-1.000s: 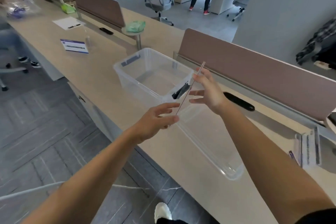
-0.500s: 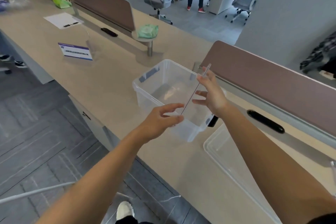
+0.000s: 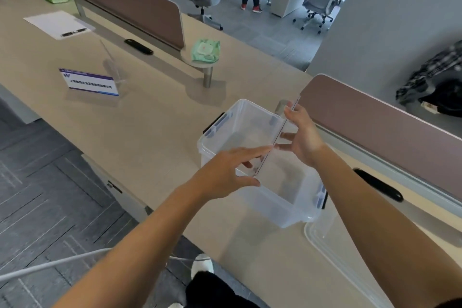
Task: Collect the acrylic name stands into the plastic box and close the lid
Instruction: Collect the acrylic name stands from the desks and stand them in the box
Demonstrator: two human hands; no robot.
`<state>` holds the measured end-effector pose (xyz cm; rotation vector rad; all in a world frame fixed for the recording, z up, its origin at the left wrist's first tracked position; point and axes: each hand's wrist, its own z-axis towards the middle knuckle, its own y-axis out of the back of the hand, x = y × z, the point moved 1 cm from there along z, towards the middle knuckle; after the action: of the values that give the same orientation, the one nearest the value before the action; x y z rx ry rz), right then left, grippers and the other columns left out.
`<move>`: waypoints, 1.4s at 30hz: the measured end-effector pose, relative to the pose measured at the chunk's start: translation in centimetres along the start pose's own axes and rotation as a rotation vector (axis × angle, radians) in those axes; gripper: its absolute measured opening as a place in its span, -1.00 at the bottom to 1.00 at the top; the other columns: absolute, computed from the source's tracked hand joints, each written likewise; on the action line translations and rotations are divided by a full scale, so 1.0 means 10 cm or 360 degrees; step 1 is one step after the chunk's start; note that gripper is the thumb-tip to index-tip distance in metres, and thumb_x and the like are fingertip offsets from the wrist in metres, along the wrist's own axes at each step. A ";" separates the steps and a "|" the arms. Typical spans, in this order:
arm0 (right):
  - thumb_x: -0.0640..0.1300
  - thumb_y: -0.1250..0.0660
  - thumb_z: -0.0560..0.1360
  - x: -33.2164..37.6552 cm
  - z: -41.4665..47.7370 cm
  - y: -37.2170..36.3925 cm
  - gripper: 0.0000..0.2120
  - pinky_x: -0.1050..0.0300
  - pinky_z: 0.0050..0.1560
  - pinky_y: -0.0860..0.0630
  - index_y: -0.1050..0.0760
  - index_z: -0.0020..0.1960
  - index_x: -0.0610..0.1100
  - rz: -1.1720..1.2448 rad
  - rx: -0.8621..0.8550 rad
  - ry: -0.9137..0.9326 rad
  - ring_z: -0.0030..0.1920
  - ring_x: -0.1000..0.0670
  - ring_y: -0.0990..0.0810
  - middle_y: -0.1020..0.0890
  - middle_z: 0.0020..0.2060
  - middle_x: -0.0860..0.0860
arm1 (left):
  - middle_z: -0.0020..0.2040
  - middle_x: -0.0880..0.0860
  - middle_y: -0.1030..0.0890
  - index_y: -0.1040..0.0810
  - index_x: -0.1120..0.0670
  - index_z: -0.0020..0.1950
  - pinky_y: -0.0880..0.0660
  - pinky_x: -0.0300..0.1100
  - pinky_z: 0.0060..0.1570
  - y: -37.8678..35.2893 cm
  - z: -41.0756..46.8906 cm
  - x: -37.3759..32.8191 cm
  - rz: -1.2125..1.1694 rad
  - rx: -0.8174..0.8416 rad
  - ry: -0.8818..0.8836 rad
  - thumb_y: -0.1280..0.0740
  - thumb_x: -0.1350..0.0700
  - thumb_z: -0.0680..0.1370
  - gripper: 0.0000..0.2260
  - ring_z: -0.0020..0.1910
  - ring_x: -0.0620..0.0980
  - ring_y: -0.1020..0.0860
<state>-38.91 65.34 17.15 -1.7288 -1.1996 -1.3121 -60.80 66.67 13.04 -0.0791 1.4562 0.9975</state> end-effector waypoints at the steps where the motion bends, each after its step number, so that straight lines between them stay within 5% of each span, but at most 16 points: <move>1: 0.30 -0.43 0.28 -0.02 0.15 0.01 -0.20 -0.32 0.16 -0.54 -0.27 0.46 0.18 0.0022 0.0042 -0.0018 0.18 -0.23 -0.53 -0.39 0.35 0.13 | 0.26 -0.15 -0.55 -0.27 -0.42 0.38 -0.48 -0.37 0.08 0.02 0.10 0.07 0.0052 0.0003 -0.0013 -0.53 0.04 0.43 -0.31 0.03 -0.20 -0.55; 6: 0.27 -0.44 0.31 -0.34 0.82 0.14 -0.25 -0.25 0.08 -0.60 -0.30 0.45 0.19 0.0217 0.0058 -0.0088 0.25 -0.31 -0.52 -0.41 0.42 0.02 | 0.23 -0.20 -0.55 -0.28 -0.38 0.41 -0.38 -0.50 -0.02 0.15 0.54 0.39 0.0282 0.0155 0.0141 -0.51 -0.09 0.42 -0.34 0.06 -0.27 -0.50; 11: 0.16 -0.42 0.36 -0.83 1.31 0.09 -0.53 -0.11 -0.06 -0.62 -0.44 0.26 0.22 0.0266 0.0054 -0.0158 0.17 -0.19 -0.55 -0.50 0.30 0.03 | 0.32 -0.17 -0.44 -0.26 -0.33 0.43 -0.30 -0.10 0.36 0.32 0.81 0.90 0.0423 0.0111 0.0353 -0.45 -0.28 0.37 -0.33 0.36 -0.11 -0.31; 15: 0.01 -0.43 0.48 -1.23 1.55 0.00 -0.48 -0.18 0.06 -0.54 -0.36 0.38 0.13 0.0155 0.0011 -0.0227 0.16 0.11 -0.50 -0.38 0.36 0.07 | 0.43 0.00 -0.30 -0.21 -0.16 0.52 -0.33 0.09 0.35 0.38 0.92 1.31 0.0598 0.0086 0.0590 -0.16 -0.41 0.43 -0.30 0.40 0.06 -0.20; 18: 0.06 -0.45 0.38 -1.49 1.72 -0.05 -0.35 -0.22 0.10 -0.53 -0.33 0.43 0.12 0.0143 0.0000 -0.0348 0.16 0.16 -0.49 -0.38 0.37 0.13 | 0.50 0.07 -0.15 -0.12 -0.19 0.54 -0.25 0.08 0.37 0.37 1.05 1.56 0.0613 0.0113 0.0745 -0.16 -0.25 0.56 -0.43 0.46 0.10 -0.08; 22: -0.04 -0.45 0.49 -1.72 1.91 -0.11 -0.45 -0.20 0.10 -0.52 -0.34 0.42 0.09 0.0133 -0.0053 -0.0470 0.11 0.16 -0.52 -0.45 0.22 0.25 | 0.38 -0.08 -0.34 -0.18 -0.30 0.49 -0.12 -0.04 0.42 0.34 1.13 1.81 0.0442 0.0133 0.0803 -0.11 -0.20 0.60 -0.56 0.36 0.00 -0.25; 24: -0.06 -0.44 0.49 -1.75 1.96 -0.14 -0.53 -0.16 0.04 -0.53 -0.41 0.36 0.07 0.0209 -0.0035 -0.0507 0.09 0.13 -0.54 -0.52 0.14 0.26 | 0.20 -0.18 -0.44 -0.25 -0.42 0.39 -0.24 0.09 0.41 0.35 1.11 1.88 0.0243 -0.0005 0.0841 -0.09 -0.25 0.56 -0.62 0.18 -0.11 -0.38; 27: -0.03 -0.42 0.49 -1.79 1.96 -0.17 -0.71 -0.11 -0.04 -0.57 -0.52 0.20 0.03 0.0278 0.0059 -0.0472 0.10 0.01 -0.61 -0.67 0.00 0.16 | 0.18 -0.43 -0.37 -0.24 -0.54 0.32 -0.30 0.13 0.35 0.34 1.11 1.87 0.0183 -0.0067 0.0800 -0.07 -0.26 0.57 -0.67 0.17 -0.19 -0.41; 29: 0.15 -0.47 0.40 -1.83 1.95 -0.16 -0.49 -0.16 0.16 -0.55 -0.48 0.32 0.09 0.0201 0.0055 -0.0446 0.21 -0.04 -0.60 -0.63 0.19 0.07 | 0.15 -0.55 -0.30 -0.24 -0.54 0.32 -0.29 0.10 0.37 0.34 1.10 1.84 0.0140 -0.0066 0.0827 -0.08 -0.28 0.55 -0.66 0.18 -0.22 -0.38; 32: 0.31 -0.43 0.37 -1.81 1.88 -0.09 -0.24 -0.26 0.39 -0.37 -0.20 0.49 0.31 -0.0068 -0.0004 -0.0501 0.44 -0.07 -0.38 -0.34 0.50 0.07 | 0.16 -0.46 -0.33 -0.24 -0.47 0.34 -0.27 0.09 0.38 0.34 1.10 1.84 0.0075 -0.0065 0.0845 -0.08 -0.30 0.52 -0.62 0.17 -0.24 -0.36; 37: 0.12 -0.59 0.30 -1.80 1.44 -0.11 -0.03 -0.29 0.22 -0.51 0.05 0.32 0.66 -0.0049 0.0249 -0.0616 0.49 -0.22 -0.30 -0.06 0.58 -0.01 | 0.26 -0.25 -0.37 -0.25 -0.45 0.35 -0.26 0.06 0.41 0.34 1.07 1.86 0.0043 -0.0111 0.0823 -0.09 -0.32 0.51 -0.60 0.25 -0.12 -0.35; 42: -0.06 -0.55 0.41 -1.84 1.42 -0.30 0.06 -0.20 0.08 -0.62 0.18 0.43 0.56 -0.0046 0.0281 -0.0777 0.24 -0.26 -0.54 -0.06 0.58 -0.06 | 0.28 -0.22 -0.37 -0.25 -0.55 0.29 -0.29 -0.13 0.35 0.34 1.08 1.86 0.0005 -0.0093 0.0822 -0.14 -0.32 0.48 -0.62 0.28 -0.15 -0.35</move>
<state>-38.03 73.91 -4.68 -1.9646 -1.5583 -0.7859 -58.00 84.73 1.19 -0.4012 1.8931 1.0694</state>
